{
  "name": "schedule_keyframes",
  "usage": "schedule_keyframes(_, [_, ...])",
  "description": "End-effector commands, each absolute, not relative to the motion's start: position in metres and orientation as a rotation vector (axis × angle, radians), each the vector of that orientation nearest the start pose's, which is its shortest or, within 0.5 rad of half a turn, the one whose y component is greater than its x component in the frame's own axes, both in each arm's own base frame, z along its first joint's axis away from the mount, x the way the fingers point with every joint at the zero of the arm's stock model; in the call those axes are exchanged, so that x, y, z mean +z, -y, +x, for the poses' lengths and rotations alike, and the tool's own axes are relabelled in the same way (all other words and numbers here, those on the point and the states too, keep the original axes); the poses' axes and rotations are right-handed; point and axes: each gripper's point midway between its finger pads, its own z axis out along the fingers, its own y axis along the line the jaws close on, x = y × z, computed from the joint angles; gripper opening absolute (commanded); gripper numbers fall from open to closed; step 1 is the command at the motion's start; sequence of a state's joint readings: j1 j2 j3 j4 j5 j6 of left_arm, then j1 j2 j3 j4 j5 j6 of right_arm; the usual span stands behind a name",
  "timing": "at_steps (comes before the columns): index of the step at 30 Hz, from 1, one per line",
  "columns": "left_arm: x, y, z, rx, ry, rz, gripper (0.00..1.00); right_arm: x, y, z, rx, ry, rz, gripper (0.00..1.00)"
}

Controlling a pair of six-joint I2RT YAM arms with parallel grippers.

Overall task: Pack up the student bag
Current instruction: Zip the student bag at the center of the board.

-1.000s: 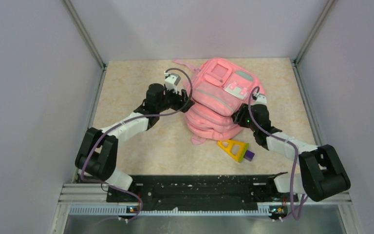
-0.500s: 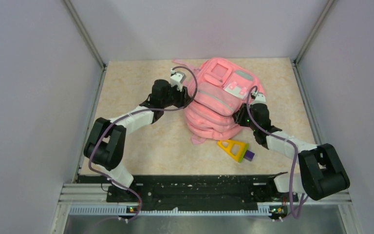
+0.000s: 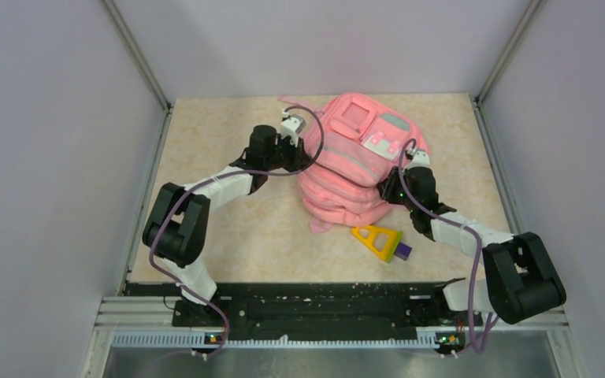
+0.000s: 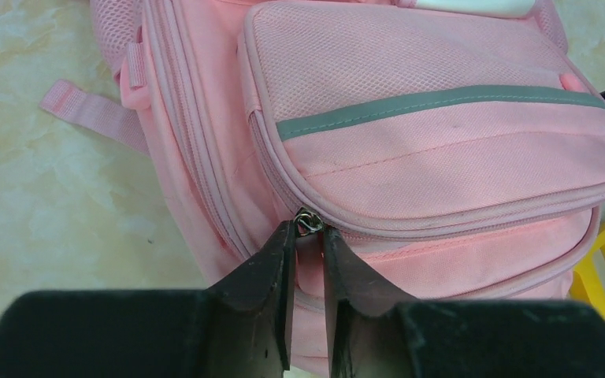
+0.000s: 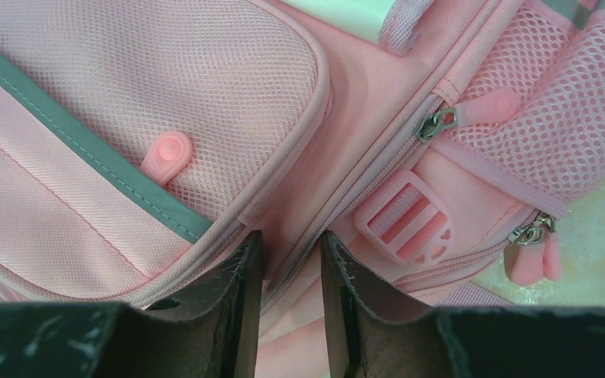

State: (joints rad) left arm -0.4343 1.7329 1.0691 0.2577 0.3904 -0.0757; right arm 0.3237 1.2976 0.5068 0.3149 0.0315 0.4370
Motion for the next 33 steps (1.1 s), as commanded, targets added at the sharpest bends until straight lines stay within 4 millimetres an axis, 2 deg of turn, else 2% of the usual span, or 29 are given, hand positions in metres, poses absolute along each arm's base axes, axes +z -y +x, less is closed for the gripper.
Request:
schedule_keyframes(1, [0.156, 0.282, 0.424, -0.739, -1.856, 0.671, 0.14, 0.114, -0.134, 0.357, 0.470, -1.997, 0.103, 0.29])
schedule_keyframes(4, [0.161, 0.282, 0.417, -0.756, -1.855, 0.669, 0.00, 0.114, -0.137, 0.356, 0.494, -1.997, 0.090, 0.28])
schedule_keyframes(9, [0.163, 0.289, 0.392, -0.775, -1.880, 0.682, 0.00, 0.113, -0.140, 0.357, 0.527, -1.988, 0.113, 0.23])
schedule_keyframes(17, [0.137, 0.287, 0.354, -0.656, -2.103, 0.598, 0.00, 0.104, -0.138, 0.355, 0.523, -1.967, 0.194, 0.07])
schedule_keyframes(19, [0.131, 0.281, 0.347, -0.561, -2.155, 0.583, 0.00, 0.101, -0.135, 0.355, 0.495, -1.966, 0.208, 0.04])
schedule_keyframes(23, [0.122, 0.251, 0.346, -0.330, -2.247, 0.538, 0.00, 0.098, -0.129, 0.353, 0.444, -1.964, 0.234, 0.00])
schedule_keyframes(26, [0.121, 0.238, 0.339, -0.259, -2.293, 0.538, 0.00, 0.097, -0.124, 0.353, 0.413, -1.963, 0.249, 0.00])
schedule_keyframes(29, [0.123, 0.241, 0.327, -0.319, -2.296, 0.573, 0.00, 0.094, -0.124, 0.352, 0.411, -1.965, 0.250, 0.00])
schedule_keyframes(33, [0.134, 0.267, 0.303, -0.563, -2.298, 0.612, 0.00, 0.089, -0.129, 0.352, 0.414, -1.977, 0.244, 0.00])
